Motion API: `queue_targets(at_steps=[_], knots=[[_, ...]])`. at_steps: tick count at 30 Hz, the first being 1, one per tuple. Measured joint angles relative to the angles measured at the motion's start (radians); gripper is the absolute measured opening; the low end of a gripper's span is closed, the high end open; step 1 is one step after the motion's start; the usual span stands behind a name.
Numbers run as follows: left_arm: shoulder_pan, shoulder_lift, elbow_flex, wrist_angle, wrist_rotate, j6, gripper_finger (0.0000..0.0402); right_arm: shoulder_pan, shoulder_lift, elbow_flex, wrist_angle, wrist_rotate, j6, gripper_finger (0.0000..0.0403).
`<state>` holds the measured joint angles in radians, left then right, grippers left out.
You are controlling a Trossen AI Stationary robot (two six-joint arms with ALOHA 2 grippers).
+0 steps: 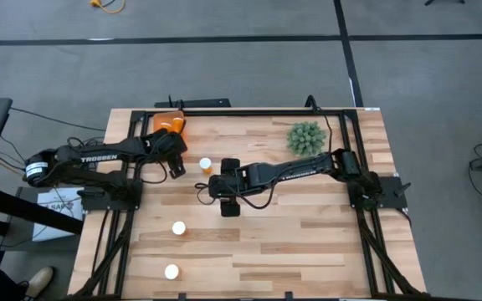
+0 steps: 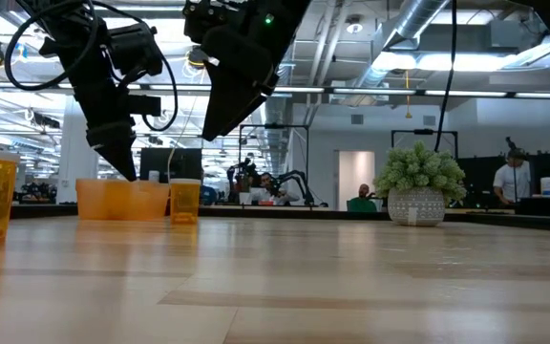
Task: Pick and place pill bottles into a basket
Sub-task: Adjust the orange container
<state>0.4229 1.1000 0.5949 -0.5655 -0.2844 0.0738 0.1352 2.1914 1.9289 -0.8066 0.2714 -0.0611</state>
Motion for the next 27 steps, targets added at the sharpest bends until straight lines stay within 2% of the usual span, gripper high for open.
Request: queue_targets(at_steps=[6,19,23,27], knots=[[0.0,0.0,0.0,0.0,0.0,0.002,0.017,0.0,0.0,0.0,0.0,0.0,0.0,0.0372],[0.0,0.0,-0.003,-0.009,0.029,0.009,0.0072,0.0,0.0,0.0,0.0,0.0,0.0,0.0372],[0.006,0.06,-0.008,-0.014,0.039,0.027,0.0055,0.0,0.0,0.0,0.0,0.0,0.0,0.0372],[0.008,0.146,0.002,-0.011,0.023,0.062,0.0059,0.0,0.0,0.0,0.001,0.0,0.0,0.0372]])
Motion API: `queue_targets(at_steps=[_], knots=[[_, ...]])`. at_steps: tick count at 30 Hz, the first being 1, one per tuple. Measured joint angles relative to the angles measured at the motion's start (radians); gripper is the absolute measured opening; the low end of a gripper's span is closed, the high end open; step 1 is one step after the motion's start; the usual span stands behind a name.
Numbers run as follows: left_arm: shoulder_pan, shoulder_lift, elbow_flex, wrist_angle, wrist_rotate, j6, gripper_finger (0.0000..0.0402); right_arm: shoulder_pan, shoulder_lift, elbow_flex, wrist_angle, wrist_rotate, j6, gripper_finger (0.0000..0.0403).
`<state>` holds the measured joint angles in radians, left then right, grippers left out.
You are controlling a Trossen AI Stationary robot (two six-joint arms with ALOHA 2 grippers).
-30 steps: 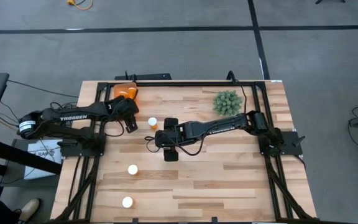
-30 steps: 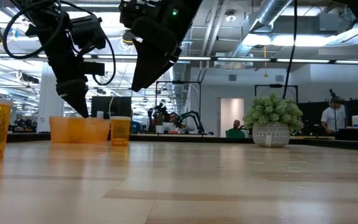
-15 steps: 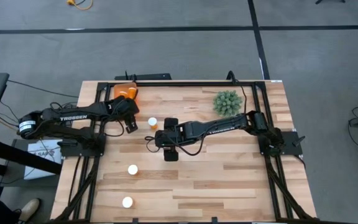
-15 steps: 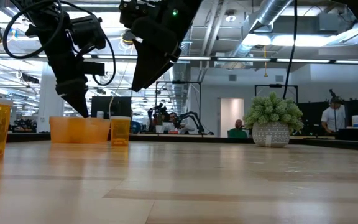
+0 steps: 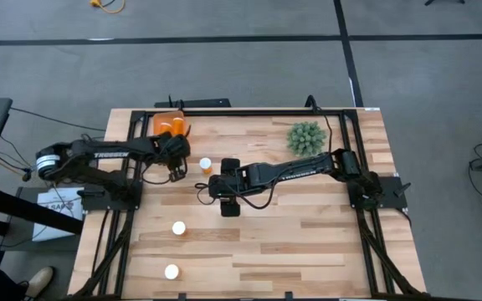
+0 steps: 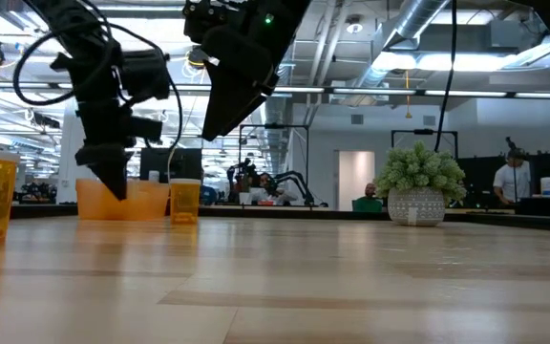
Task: Pick and place pill bottles into a basket
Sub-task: Adjust the orange container
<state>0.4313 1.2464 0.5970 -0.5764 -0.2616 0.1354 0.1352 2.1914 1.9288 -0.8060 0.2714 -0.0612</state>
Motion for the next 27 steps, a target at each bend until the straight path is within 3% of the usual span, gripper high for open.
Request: queue_targets(at_steps=[5,11,16,27], knots=[[-0.004,0.051,0.053,-0.019,-0.01,0.003,0.0091,0.0,0.0,0.0,-0.001,0.0,0.0,0.0372],[-0.021,0.013,0.112,-0.058,-0.004,0.02,0.0144,0.0,0.0,0.0,-0.001,0.0,-0.018,0.0372],[-0.01,-0.011,0.121,-0.068,-0.057,0.059,0.018,-0.006,0.0,0.0,-0.001,0.0,-0.018,0.0372],[0.052,0.017,0.12,-0.042,-0.064,0.103,0.0204,-0.007,0.0,0.0,0.0,0.0,-0.026,0.0372]])
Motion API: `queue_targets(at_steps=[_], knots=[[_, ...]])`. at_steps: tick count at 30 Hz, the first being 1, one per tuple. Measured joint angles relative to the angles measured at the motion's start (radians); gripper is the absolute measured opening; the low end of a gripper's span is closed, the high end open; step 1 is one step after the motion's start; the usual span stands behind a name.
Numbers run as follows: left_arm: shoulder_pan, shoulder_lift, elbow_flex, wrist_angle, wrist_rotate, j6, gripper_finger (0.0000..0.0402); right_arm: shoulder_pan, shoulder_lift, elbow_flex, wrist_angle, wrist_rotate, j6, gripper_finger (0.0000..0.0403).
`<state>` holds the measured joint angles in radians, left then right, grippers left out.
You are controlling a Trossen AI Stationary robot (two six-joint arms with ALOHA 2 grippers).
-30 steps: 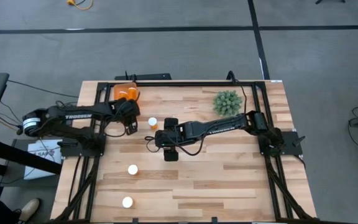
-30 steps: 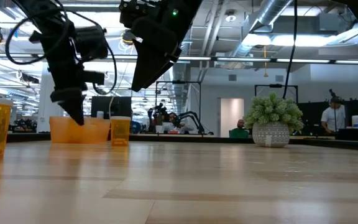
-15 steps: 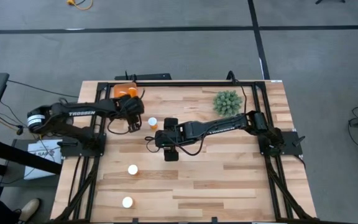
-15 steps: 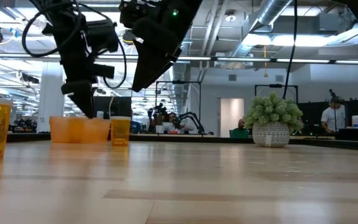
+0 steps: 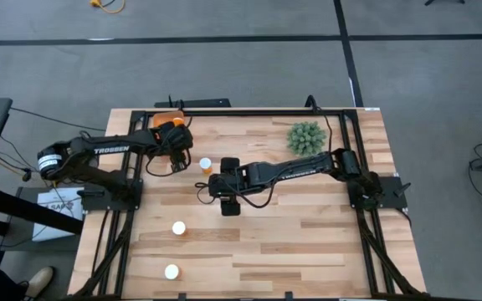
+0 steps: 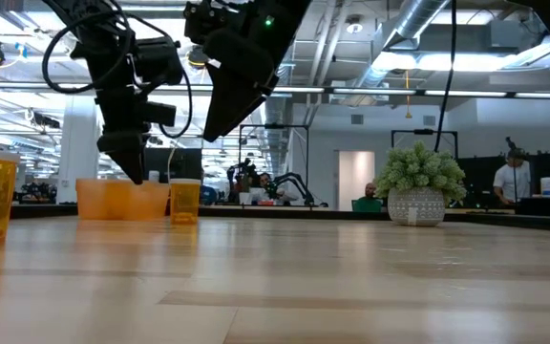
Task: Pick and place pill bottles into a basket
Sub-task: Adjust the orange container
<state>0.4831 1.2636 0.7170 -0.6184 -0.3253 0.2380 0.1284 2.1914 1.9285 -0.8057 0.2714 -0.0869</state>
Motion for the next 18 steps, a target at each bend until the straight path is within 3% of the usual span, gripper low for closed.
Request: queue_targets(at_steps=[10,18], knots=[[0.045,0.0,0.0,-0.004,0.14,0.012,0.0178,0.0,0.0,0.0,0.002,0.0,-0.001,0.0372],[0.045,0.007,0.0,-0.003,0.137,0.013,0.0147,0.0,0.0,0.0,0.009,0.0,-0.001,0.0372]])
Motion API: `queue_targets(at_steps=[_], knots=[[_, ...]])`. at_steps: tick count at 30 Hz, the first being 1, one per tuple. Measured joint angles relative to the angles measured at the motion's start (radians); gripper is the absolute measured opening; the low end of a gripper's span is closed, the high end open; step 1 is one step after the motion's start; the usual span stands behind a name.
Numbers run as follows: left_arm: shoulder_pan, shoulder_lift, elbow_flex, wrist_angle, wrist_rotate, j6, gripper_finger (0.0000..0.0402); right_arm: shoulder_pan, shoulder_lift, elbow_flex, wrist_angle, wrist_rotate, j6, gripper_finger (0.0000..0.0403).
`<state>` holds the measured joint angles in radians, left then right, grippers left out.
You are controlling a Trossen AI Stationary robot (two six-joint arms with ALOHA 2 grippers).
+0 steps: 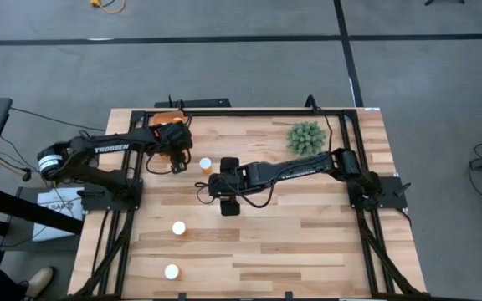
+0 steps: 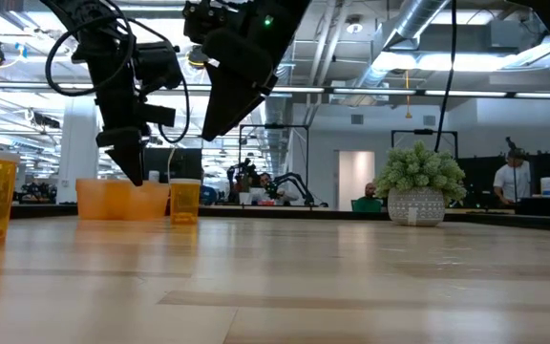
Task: Pick and place pill bottles into a basket
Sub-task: Adjust the orange container
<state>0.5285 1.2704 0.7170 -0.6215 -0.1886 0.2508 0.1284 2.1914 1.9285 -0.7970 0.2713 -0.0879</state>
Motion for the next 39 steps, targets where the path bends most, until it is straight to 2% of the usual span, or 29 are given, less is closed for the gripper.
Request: queue_targets(at_steps=[11,24,31,39], knots=[[0.005,0.17,0.0,0.002,-0.071,-0.005,0.01,0.0,0.0,0.0,0.008,0.0,0.001,0.0372],[0.005,0.182,0.033,-0.019,-0.085,-0.008,0.0005,0.0,0.0,0.0,0.009,0.0,0.0,0.0372],[0.004,0.182,0.033,-0.017,-0.076,-0.008,0.0002,0.0,0.0,0.0,0.009,0.0,-0.001,0.0372],[-0.018,0.182,0.034,-0.011,-0.004,-0.01,0.0001,-0.008,0.0,0.0,0.004,0.0,-0.002,0.0372]])
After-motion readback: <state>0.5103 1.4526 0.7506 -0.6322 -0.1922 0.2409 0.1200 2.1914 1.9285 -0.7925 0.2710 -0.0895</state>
